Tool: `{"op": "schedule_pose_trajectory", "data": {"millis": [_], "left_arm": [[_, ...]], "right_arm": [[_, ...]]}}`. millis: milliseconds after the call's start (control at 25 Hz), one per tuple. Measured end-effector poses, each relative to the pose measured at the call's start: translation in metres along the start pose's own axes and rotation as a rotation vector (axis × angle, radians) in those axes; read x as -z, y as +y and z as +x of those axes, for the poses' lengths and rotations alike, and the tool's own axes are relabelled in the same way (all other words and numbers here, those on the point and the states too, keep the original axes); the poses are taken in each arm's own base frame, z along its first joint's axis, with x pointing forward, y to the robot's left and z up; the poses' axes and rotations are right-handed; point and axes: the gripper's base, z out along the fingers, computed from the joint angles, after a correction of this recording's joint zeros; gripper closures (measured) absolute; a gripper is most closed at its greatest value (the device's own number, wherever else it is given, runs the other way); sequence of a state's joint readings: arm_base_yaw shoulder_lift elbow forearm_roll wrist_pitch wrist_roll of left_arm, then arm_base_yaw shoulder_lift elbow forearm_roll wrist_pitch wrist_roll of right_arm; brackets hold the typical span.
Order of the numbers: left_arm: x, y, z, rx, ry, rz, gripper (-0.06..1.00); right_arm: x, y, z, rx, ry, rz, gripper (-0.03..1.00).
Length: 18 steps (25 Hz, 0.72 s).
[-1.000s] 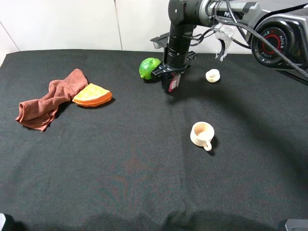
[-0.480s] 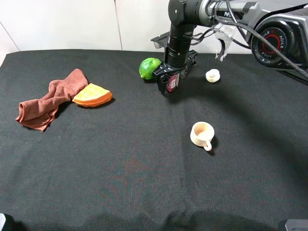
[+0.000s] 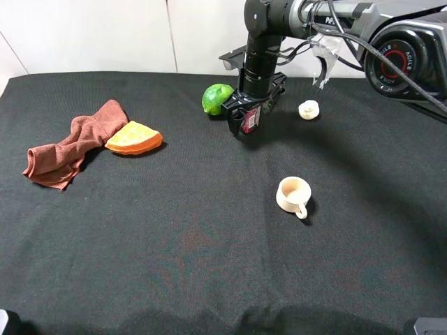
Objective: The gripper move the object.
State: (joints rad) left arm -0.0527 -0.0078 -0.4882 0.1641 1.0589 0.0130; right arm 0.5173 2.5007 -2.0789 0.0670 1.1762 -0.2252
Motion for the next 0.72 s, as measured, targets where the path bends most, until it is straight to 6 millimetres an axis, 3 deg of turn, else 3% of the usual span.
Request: {"op": "schedule_pose_trajectory", "data": {"millis": [400, 720], "left_arm": [[0.0, 0.0, 0.0, 0.0, 0.0, 0.0, -0.05], [0.0, 0.0, 0.0, 0.0, 0.0, 0.0, -0.05]], "right_arm": [[0.008, 0.0, -0.001, 0.003, -0.015, 0.001, 0.27], [0.069, 0.004, -0.005, 0.011, -0.117, 0.022, 0.27]]}}
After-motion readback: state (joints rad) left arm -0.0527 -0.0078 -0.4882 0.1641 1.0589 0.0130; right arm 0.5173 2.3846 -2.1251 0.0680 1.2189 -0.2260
